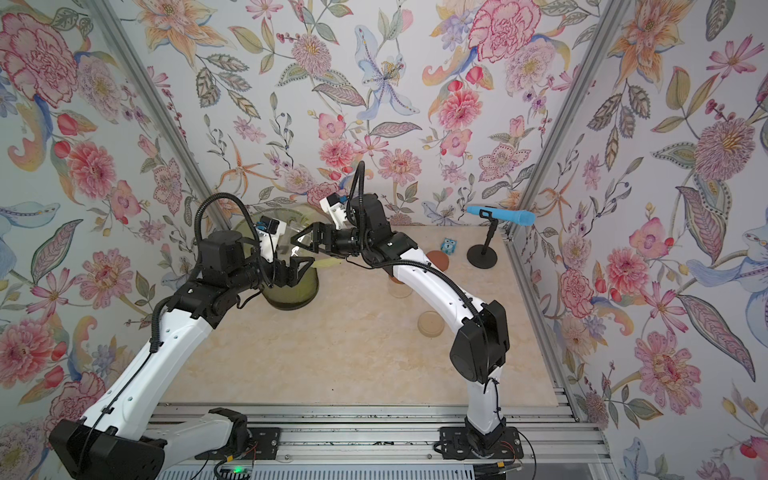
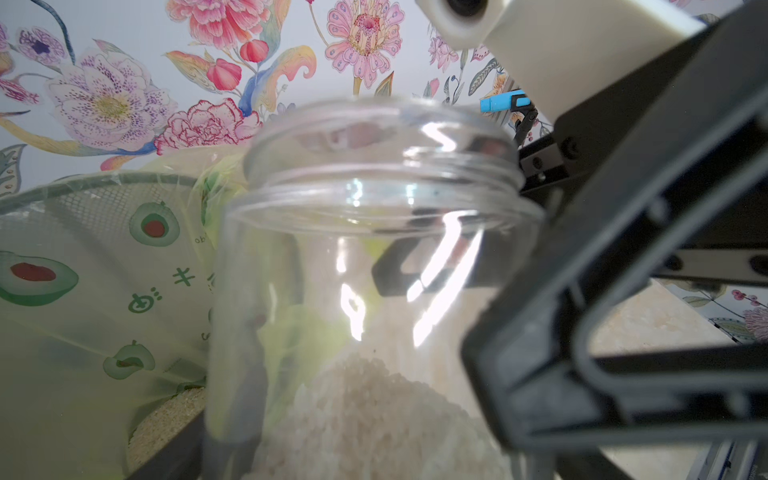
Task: Empty moldy rice from jars
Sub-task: Pour the moldy rice from the jar into the trash bin.
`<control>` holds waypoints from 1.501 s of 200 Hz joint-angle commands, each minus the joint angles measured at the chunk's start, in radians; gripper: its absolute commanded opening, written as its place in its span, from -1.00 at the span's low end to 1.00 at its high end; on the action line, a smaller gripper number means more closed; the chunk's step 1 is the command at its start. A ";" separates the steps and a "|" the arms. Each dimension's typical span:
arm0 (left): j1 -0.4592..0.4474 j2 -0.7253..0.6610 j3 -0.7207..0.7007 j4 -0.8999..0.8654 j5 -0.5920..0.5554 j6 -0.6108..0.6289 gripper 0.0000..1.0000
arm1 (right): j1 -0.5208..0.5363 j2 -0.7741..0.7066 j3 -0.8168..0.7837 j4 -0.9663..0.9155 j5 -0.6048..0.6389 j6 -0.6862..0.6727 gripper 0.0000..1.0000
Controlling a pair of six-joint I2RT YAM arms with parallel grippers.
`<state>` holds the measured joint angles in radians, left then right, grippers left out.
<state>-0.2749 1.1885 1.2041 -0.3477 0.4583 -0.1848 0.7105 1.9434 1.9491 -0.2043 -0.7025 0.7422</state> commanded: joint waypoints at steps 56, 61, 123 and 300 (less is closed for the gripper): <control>0.009 -0.040 -0.037 0.208 0.089 -0.065 -1.00 | 0.016 0.077 0.151 -0.012 0.028 0.001 0.99; 0.008 -0.041 -0.038 0.208 0.089 -0.065 -1.00 | 0.018 0.083 0.155 -0.015 0.029 -0.002 0.99; 0.010 -0.040 -0.034 0.222 0.092 -0.068 -1.00 | 0.021 0.109 0.185 -0.031 0.029 -0.009 0.62; 0.012 -0.148 -0.166 0.477 -0.077 0.002 0.99 | 0.017 0.127 0.342 -0.139 0.005 0.199 -1.00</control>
<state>-0.2737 1.0592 1.0775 0.0208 0.4179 -0.2115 0.7288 2.0766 2.2234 -0.3805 -0.6746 0.8585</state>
